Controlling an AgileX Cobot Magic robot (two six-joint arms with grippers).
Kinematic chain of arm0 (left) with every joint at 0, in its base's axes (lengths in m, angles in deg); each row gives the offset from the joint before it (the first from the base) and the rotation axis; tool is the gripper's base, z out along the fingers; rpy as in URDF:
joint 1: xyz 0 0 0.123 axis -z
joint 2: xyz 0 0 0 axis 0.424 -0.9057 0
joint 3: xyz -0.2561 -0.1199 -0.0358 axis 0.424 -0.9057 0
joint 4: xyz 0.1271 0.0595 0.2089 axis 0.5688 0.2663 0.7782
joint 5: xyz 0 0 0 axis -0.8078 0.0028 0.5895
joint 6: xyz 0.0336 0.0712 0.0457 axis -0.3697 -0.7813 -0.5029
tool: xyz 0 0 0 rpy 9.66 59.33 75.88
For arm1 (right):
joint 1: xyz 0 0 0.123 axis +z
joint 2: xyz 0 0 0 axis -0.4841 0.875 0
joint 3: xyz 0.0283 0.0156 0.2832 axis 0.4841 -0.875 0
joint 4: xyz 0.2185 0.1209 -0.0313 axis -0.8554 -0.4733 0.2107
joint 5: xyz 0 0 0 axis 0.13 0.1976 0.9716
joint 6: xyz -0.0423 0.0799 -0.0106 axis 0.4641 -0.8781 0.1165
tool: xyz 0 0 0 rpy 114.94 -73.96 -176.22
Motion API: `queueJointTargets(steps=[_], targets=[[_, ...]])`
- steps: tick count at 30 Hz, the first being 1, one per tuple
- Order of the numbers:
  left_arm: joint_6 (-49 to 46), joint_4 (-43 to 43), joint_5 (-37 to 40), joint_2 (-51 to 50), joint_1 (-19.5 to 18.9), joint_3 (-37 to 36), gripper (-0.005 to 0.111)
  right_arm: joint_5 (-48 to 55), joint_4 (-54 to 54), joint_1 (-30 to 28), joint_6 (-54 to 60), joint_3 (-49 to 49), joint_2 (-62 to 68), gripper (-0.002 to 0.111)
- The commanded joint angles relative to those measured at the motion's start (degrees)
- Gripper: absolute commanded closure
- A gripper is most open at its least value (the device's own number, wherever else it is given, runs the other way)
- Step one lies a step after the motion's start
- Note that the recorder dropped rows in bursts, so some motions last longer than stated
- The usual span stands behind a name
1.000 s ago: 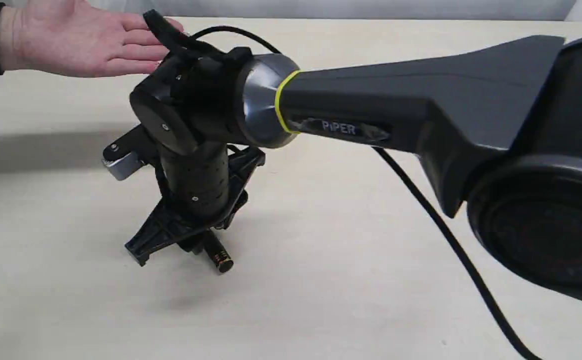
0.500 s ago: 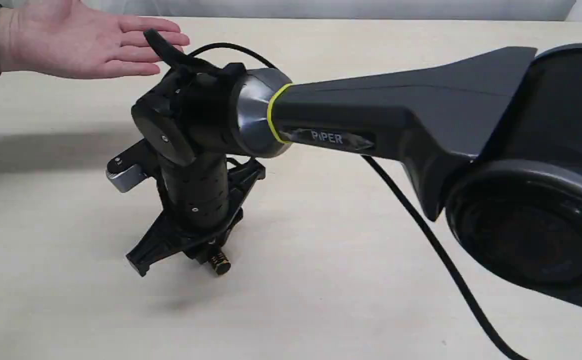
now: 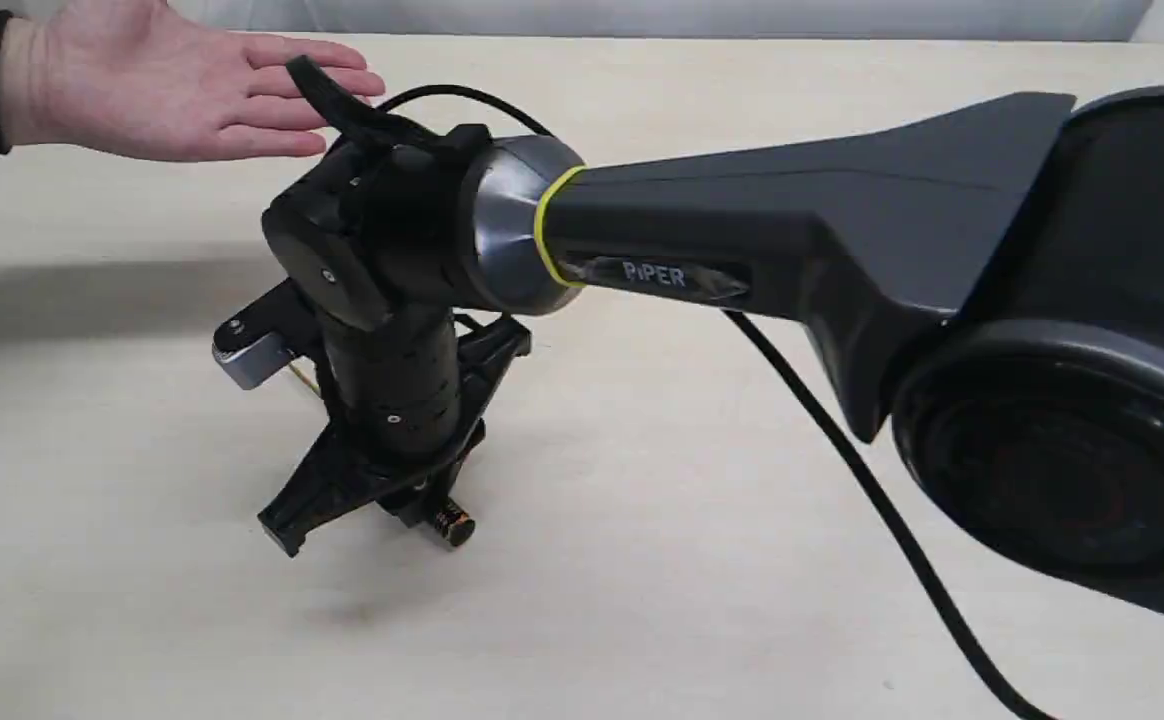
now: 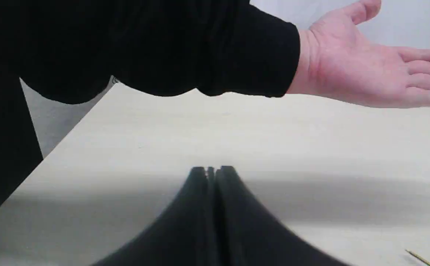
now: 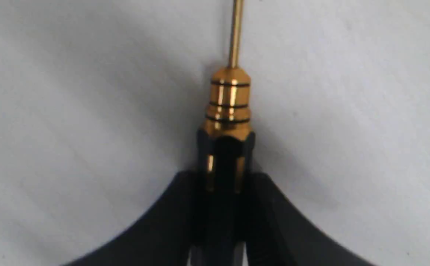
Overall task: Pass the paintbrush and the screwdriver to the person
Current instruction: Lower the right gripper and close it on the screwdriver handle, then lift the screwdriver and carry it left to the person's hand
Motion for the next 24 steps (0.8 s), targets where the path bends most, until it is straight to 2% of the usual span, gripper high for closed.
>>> queueJointTargets(steps=[1, 7, 14, 24], targets=[[0.12, -0.13, -0.62, 0.14, 0.48, -0.12, 0.107, 2.01, -1.40, 0.09, 2.69, 0.08, -2.32, 0.104], [0.12, -0.13, -0.62, 0.14, 0.48, -0.12, 0.107, 3.86, -2.13, 0.09, 3.23, 0.08, -8.37, 0.104], [0.12, -0.13, -0.62, 0.14, 0.48, -0.12, 0.107, 6.18, -9.07, 0.09, 7.75, 0.08, -15.73, 0.104], [0.12, -0.13, -0.62, 0.14, 0.48, -0.12, 0.107, -1.59, -8.56, -0.02, 8.52, 1.37, -23.83, 0.104]])
